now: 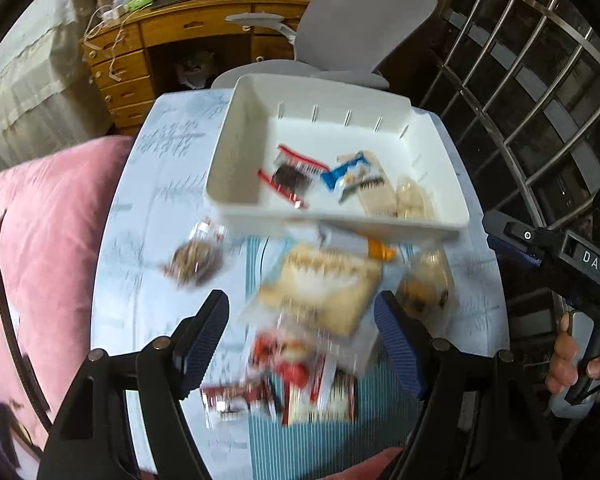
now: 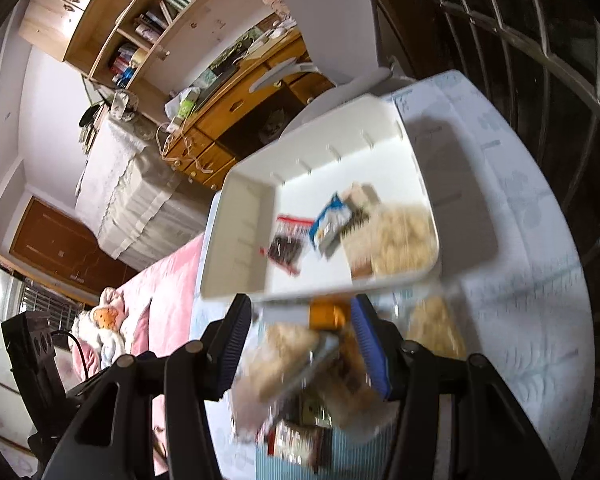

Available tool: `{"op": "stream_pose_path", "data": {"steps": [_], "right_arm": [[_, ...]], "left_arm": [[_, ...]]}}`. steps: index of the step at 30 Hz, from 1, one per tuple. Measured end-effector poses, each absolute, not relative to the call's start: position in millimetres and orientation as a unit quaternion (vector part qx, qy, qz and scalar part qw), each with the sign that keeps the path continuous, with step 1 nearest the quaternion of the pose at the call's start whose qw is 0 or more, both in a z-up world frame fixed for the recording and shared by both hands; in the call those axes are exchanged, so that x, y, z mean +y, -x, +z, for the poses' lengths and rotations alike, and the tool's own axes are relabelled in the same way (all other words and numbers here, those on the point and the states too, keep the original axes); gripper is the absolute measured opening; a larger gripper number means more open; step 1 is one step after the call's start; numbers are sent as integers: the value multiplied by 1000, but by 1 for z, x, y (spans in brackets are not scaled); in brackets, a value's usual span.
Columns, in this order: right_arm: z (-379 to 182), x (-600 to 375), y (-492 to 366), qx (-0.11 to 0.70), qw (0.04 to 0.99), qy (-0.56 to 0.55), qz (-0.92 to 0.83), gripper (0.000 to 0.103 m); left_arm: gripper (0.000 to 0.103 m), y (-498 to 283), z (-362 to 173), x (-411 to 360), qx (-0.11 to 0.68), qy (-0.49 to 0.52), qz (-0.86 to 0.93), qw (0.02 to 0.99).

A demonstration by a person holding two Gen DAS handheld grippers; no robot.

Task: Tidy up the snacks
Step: 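Open both grippers and withdraw them from the tray, then reach the left gripper to the brown chocolate wafer packet and grasp it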

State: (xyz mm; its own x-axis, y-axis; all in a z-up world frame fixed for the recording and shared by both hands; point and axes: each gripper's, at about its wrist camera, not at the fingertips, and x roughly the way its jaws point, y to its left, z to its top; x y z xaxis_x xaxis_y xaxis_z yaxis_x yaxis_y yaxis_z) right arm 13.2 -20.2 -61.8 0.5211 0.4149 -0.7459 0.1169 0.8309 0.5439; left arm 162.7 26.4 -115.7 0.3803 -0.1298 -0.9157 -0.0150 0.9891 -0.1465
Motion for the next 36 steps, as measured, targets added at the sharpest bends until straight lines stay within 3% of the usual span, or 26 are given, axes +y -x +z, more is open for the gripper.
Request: {"op": "stream_pose_path", "data": {"steps": [11,18,36], "right_arm": [[-80,-3,70,524,801,-268,110,53],[-95,12,105,536,787,-281,122,53],[-112,87,145,544,813,-195,70,53]], "left_arm": [[74,-60,-114,30,564,77,11,822],[74,-18,-109,34,579,33,15,815],[75,-40,-156,81,636,-36,-69,767]]}}
